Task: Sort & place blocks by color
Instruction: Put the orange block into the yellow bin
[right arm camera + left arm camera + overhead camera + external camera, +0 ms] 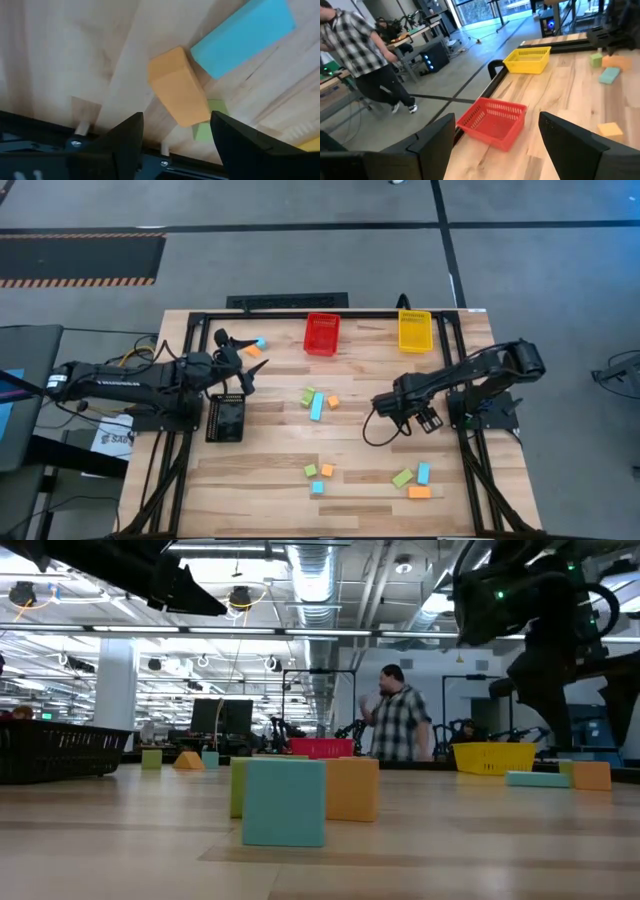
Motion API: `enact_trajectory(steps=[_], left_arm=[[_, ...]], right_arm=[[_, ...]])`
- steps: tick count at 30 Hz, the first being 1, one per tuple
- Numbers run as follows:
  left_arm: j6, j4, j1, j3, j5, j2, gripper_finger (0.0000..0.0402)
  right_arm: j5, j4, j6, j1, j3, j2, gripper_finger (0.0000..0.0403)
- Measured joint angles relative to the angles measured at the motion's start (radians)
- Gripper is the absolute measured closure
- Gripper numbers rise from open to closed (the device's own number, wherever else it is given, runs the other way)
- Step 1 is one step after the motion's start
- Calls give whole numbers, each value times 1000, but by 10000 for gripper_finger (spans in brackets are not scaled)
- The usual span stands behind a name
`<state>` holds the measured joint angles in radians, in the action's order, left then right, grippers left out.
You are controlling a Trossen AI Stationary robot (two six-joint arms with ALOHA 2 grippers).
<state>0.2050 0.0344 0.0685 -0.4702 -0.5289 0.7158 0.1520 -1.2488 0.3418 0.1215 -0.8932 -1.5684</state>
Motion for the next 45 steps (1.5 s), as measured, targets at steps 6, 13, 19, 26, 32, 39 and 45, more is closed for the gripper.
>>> enact_trajectory(steps=[6,13,19,26,32,39,45], left_arm=[[0,-12,13,0,0,0,124],[-3,-23,13,0,0,0,124],[-16,-22,13,0,0,0,124],[-15,-22,13,0,0,0,124],[-15,-21,13,0,5,0,124],[-31,-25,13,0,63,0,124],[-39,-24,13,0,63,0,124]], right_arm=[[36,80,0,39,82,-25,160],[61,229,-17,82,154,-23,172],[57,247,-105,87,148,-23,227],[-15,73,-220,68,54,-12,275],[-51,60,-252,6,-84,105,275],[38,70,-391,-187,-193,292,275],[137,129,-486,-478,-197,358,275]])
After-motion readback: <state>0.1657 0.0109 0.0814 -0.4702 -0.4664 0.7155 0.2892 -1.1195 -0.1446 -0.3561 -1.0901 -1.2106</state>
